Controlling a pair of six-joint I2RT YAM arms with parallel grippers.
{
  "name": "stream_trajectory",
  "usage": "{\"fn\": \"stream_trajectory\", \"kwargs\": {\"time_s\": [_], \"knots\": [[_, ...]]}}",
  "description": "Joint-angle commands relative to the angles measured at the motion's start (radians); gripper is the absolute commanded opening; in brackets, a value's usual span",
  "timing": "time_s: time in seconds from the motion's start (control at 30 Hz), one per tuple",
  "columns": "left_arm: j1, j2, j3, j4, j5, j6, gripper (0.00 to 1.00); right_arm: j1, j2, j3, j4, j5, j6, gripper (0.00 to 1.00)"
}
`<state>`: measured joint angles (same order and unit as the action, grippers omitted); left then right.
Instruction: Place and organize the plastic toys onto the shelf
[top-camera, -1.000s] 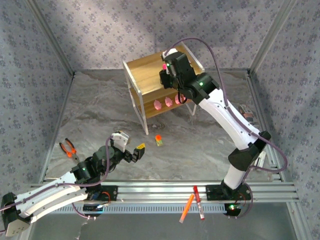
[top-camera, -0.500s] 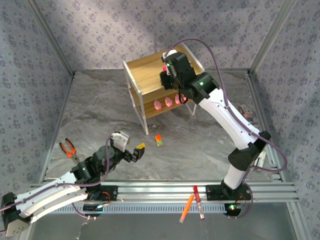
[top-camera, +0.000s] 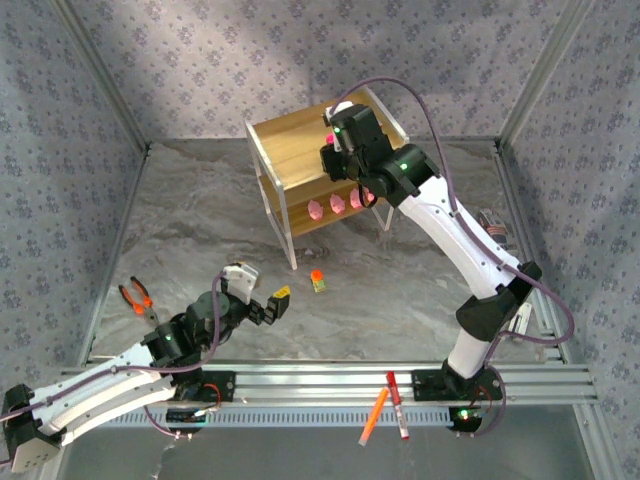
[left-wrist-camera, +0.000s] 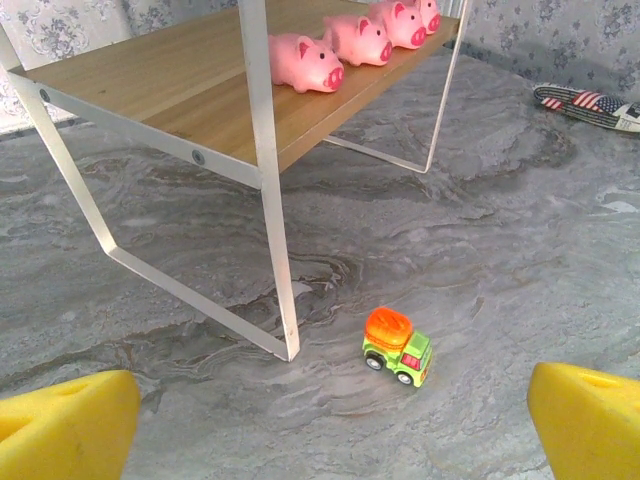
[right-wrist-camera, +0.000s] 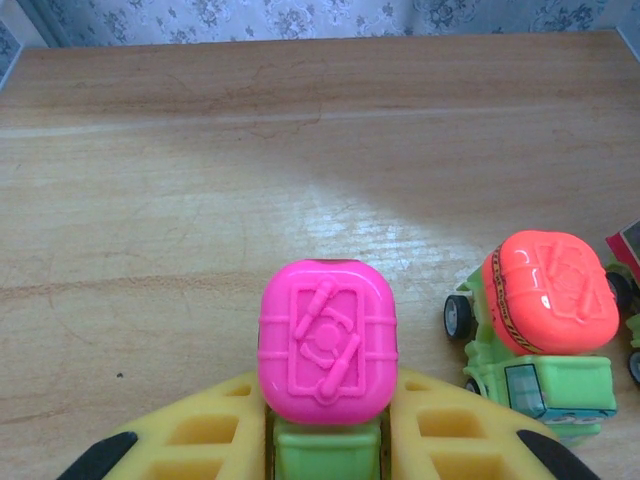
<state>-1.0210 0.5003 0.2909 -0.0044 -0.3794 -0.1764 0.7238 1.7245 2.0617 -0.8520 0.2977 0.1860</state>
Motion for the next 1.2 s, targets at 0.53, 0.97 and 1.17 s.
{"fn": "stream_trajectory", "kwargs": {"time_s": [0.53, 0.97, 1.17], "knots": [[0.004, 0.007, 0.004, 0.003, -0.007, -0.013, 1.0, -0.016, 0.041, 0.062, -0.041, -0.034, -0.002, 0.28], [0.004, 0.007, 0.006, 0.001, -0.006, -0.012, 0.99, -0.026, 0.043, 0.069, -0.052, -0.022, -0.004, 0.3], [0.004, 0.007, 0.005, -0.001, -0.007, -0.013, 1.0, -0.036, 0.048, 0.069, -0.052, -0.031, -0.005, 0.31]]}}
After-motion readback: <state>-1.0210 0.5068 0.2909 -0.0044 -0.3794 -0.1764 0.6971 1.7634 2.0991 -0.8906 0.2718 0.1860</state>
